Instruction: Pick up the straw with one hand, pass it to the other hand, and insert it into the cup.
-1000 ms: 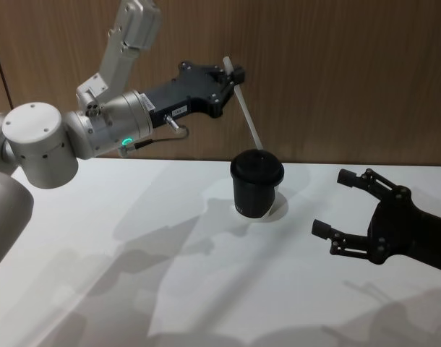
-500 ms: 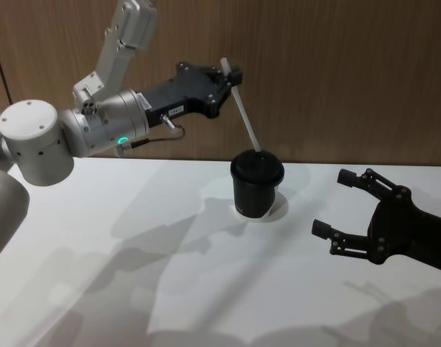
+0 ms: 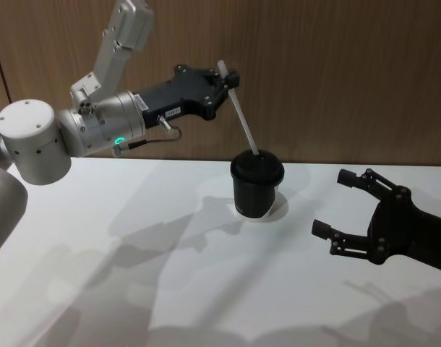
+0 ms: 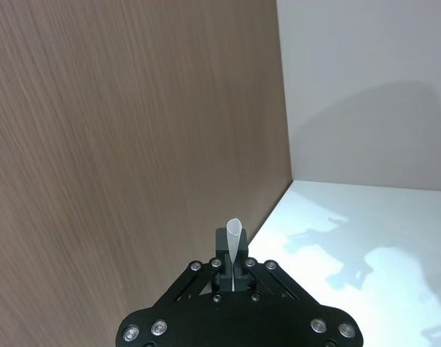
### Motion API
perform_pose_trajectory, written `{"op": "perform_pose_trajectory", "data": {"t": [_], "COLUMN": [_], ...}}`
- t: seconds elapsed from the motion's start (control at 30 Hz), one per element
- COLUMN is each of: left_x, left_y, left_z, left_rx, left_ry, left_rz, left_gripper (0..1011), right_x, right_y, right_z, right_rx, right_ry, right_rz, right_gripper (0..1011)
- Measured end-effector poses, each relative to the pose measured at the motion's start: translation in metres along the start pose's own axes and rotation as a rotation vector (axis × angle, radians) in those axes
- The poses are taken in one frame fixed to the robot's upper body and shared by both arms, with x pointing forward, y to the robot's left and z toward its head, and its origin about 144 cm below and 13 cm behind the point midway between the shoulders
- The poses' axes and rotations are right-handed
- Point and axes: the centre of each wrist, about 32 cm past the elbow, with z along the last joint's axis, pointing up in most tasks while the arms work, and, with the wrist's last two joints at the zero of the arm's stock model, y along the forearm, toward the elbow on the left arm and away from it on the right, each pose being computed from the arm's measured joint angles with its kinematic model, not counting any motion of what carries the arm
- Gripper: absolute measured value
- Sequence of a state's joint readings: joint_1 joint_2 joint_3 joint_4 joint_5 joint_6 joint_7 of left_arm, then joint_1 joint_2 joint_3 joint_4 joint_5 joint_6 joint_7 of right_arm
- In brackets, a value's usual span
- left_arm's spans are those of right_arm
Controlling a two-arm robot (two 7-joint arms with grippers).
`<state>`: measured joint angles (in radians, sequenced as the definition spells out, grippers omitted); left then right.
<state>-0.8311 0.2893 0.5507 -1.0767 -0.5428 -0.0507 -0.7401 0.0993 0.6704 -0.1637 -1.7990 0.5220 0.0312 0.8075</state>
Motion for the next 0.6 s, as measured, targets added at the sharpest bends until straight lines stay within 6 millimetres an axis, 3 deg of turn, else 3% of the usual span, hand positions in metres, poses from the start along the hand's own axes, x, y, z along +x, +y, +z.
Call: {"op": "perform_pose_trajectory", "data": {"t": [0.6], "left_x": [0.011], "left_y": [-0.004], "left_z": [-0.008], "left_rx": [-0.006], "left_ry": [0.017], "left_rz": [-0.020], "left_gripper": [13], "right_x": [0.000], "right_y": [0.000], "right_z": [0.000], "right_rx": [0.000], "right_ry": [0.000], "right_rz": [0.000], "right_gripper": [1001]}}
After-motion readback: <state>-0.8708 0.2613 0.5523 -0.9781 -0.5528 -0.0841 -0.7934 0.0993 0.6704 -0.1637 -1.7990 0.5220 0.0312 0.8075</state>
